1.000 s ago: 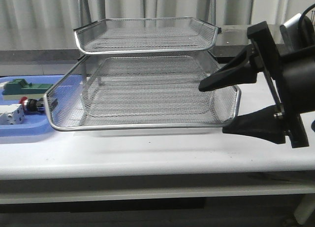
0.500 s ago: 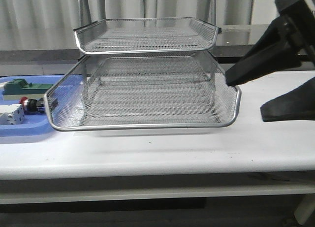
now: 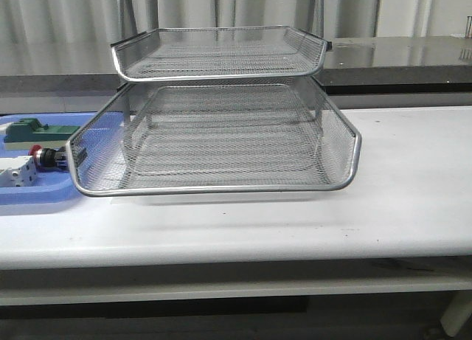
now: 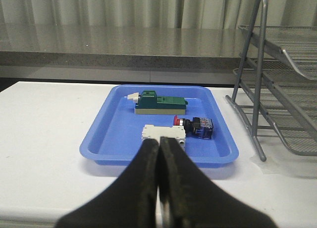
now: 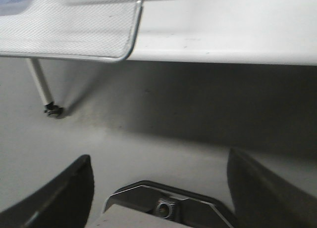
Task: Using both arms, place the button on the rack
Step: 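Release the tier and withdraw the right gripper, then lower the left gripper into the blue tray and grasp the red button, then carry the red button with the left gripper into the pulled-out tier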
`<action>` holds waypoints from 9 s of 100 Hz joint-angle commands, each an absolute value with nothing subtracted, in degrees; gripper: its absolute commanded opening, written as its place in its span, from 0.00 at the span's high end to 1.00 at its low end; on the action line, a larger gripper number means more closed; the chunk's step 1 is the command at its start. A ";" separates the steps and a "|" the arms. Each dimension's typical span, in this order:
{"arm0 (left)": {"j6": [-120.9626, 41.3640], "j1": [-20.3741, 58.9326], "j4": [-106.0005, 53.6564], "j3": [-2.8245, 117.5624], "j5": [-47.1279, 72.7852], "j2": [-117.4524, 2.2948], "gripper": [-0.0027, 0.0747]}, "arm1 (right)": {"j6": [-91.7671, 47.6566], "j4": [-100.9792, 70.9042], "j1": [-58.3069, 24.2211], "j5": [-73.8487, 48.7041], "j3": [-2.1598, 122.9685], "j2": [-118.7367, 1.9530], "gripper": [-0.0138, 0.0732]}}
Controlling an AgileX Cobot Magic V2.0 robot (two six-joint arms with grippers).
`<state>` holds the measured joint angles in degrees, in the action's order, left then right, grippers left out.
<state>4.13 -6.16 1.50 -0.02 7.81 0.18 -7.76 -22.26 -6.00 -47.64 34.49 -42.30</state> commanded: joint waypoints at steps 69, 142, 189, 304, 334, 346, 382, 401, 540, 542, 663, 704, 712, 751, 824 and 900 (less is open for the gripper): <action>4.03 -6.27 1.10 -2.75 3.24 2.16 0.99 | 3.73 -0.47 -5.91 -55.24 41.28 -28.32 0.40; 4.03 -6.27 1.10 -2.65 1.47 2.16 0.99 | 3.73 -0.66 -5.91 -54.70 41.19 -28.32 0.92; 4.03 -6.27 -0.53 9.74 8.08 -2.35 0.99 | 3.73 -0.66 -5.91 -54.70 41.19 -28.32 0.92; -2.26 -6.15 -2.71 52.58 39.73 -57.12 0.91 | 3.73 -0.66 -5.91 -54.70 41.19 -28.32 0.92; -3.91 -6.15 -2.76 52.96 41.84 -57.40 0.09 | 3.73 -0.66 -5.91 -54.70 41.19 -28.32 0.92; -3.91 -6.15 -2.76 52.96 41.84 -57.40 0.06 | 3.73 -0.66 -5.91 -54.70 41.19 -28.32 0.92; -7.06 -6.15 -4.21 55.04 39.49 -59.13 0.13 | 3.73 -0.66 -5.91 -54.75 41.19 -28.32 0.92; -19.57 -6.15 -8.19 63.43 39.69 -67.59 0.13 | 3.73 -0.66 -5.91 -54.75 41.19 -28.32 0.92; -57.27 1.37 -3.36 106.73 47.69 -121.35 0.13 | 3.73 -0.71 -5.91 -54.75 41.19 -28.32 0.92; -57.27 1.37 -3.33 106.87 47.69 -121.83 0.13 | 3.73 -0.71 -5.91 -54.75 41.19 -28.32 0.92; -59.43 1.16 -1.17 107.64 43.58 -128.44 0.13 | 3.73 -0.71 -5.91 -54.75 41.19 -28.32 0.92; -59.52 1.16 -1.79 107.64 44.43 -132.04 0.14 | 3.73 -0.71 -5.91 -54.75 41.19 -28.32 0.92; -59.52 1.16 -1.80 107.64 44.43 -132.04 0.15 | 3.73 -0.71 -5.91 -54.75 41.19 -28.32 0.92; -59.52 1.16 -1.80 107.75 45.66 -131.90 0.78 | 3.73 -0.71 -5.91 -54.75 41.19 -28.32 0.92; -55.34 -2.91 -7.69 113.59 58.76 -121.73 0.88 | 3.73 -0.71 -5.91 -54.75 41.19 -28.32 0.92; -44.23 -3.08 -14.83 111.47 72.94 -103.23 0.88 | 3.73 -0.71 -5.91 -54.75 41.19 -28.32 0.92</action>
